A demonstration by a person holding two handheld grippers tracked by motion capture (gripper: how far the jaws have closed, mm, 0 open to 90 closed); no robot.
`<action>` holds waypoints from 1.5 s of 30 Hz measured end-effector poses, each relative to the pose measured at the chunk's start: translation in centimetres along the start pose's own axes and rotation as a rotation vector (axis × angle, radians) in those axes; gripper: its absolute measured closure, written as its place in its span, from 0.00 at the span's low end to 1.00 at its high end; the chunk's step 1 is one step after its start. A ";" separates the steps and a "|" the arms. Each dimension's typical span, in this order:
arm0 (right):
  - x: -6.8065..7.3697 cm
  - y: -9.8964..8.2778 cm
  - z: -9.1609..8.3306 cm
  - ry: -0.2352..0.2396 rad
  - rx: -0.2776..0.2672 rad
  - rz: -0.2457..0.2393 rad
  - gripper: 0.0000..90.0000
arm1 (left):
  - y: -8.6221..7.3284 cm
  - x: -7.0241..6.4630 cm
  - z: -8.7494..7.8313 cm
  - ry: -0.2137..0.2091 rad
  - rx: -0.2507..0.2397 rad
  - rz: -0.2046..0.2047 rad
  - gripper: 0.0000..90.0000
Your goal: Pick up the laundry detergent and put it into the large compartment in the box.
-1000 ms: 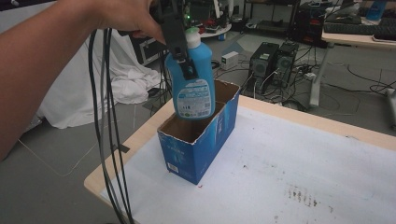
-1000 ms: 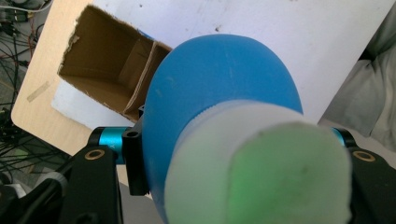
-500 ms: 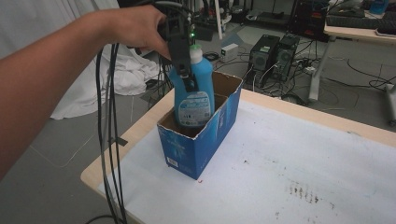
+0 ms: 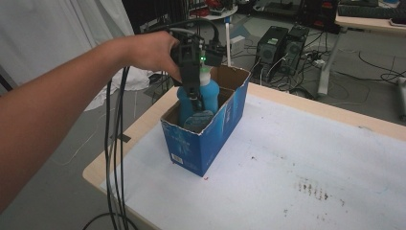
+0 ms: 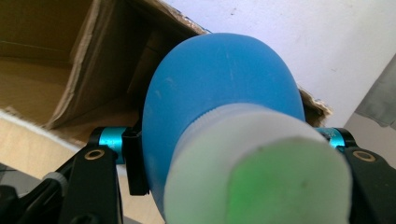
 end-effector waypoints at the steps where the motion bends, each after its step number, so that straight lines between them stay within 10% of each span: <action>1: 0.0 0.0 0.0 0.002 -0.002 -0.003 0.01 | -0.1 0.1 0.3 -0.003 0.003 -0.001 0.42; 24: 0.0 -0.9 -0.3 -0.002 -0.005 0.011 0.01 | -1.8 0.8 4.6 -0.028 0.042 0.004 0.42; 45: 0.2 -1.2 -0.7 -0.016 -0.004 0.015 0.01 | -1.4 1.4 0.8 0.004 -0.099 -0.097 0.34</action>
Point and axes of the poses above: each handheld gripper's, and its own axes: z roughly forward along the jaws, y roughly out of its top, x roughly to its left, the point moved 5 cm from there along z, roughly forward along the jaws, and after that the axes turned 13 degrees about -x, right-handed, at the moved point
